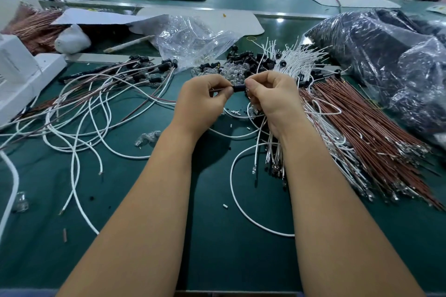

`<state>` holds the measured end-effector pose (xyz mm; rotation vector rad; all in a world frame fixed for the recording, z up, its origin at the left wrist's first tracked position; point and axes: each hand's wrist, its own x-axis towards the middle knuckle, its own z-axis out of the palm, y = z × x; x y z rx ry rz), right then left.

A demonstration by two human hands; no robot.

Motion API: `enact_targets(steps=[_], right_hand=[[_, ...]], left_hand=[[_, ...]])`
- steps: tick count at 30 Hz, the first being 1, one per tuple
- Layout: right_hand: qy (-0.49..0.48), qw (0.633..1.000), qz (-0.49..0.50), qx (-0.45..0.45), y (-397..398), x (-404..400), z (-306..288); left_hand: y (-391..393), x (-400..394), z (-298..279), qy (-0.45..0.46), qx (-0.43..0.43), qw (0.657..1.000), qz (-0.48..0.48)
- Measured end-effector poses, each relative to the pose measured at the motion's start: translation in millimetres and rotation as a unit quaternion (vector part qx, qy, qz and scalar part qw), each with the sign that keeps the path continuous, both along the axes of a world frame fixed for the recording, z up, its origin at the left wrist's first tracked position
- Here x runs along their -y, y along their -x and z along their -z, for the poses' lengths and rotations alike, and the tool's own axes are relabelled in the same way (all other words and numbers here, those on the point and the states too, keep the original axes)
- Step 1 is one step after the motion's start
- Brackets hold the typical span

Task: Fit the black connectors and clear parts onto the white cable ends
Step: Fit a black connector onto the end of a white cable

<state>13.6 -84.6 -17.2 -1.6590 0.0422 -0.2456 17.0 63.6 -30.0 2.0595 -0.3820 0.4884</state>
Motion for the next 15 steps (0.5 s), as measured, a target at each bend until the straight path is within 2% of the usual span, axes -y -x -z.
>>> enact_targets(steps=[5,15], right_hand=[[-0.075,0.997,-0.011,-0.024,-0.6,0.5,-0.2],[-0.033,0.998,-0.046,-0.006,2.1,2.3,0.2]], left_hand=[[1.0,1.5,-1.8,0.008,-0.002,1.0,0.002],[-0.7,2.1,-1.3,0.028,-0.04,0.999,0.014]])
